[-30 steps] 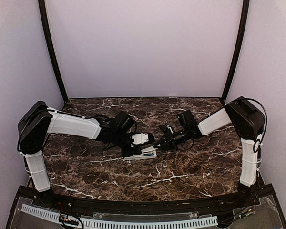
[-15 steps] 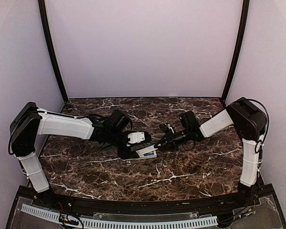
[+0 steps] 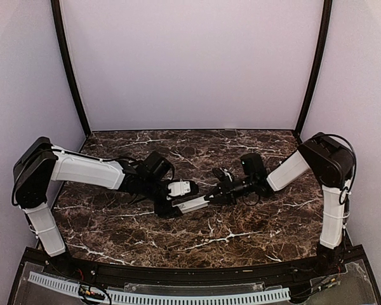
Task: Load the batteries into the remote control
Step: Place the battery cover on the remote control without the battery cover.
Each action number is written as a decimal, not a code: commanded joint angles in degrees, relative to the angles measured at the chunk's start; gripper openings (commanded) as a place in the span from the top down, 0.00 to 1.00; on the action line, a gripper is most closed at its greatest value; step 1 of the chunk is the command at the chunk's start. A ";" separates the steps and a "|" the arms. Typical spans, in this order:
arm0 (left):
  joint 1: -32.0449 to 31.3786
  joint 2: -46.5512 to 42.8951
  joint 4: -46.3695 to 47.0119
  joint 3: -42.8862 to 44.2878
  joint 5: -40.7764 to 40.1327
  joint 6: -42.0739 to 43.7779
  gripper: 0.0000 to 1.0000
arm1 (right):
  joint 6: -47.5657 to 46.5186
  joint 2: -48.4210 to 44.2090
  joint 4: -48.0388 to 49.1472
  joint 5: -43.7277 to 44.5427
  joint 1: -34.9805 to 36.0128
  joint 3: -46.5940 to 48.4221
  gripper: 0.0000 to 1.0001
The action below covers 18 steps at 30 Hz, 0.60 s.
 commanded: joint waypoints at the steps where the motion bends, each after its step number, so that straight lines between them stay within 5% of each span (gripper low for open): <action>1: -0.13 1.64 -0.44 1.96 1.40 -1.34 0.33 | -0.24 2.78 2.34 -0.55 0.29 1.84 1.00; 18: 0.15 3.40 0.02 1.88 1.44 -3.09 0.44 | -16.63 7.00 -20.68 -4.82 -0.43 12.15 1.00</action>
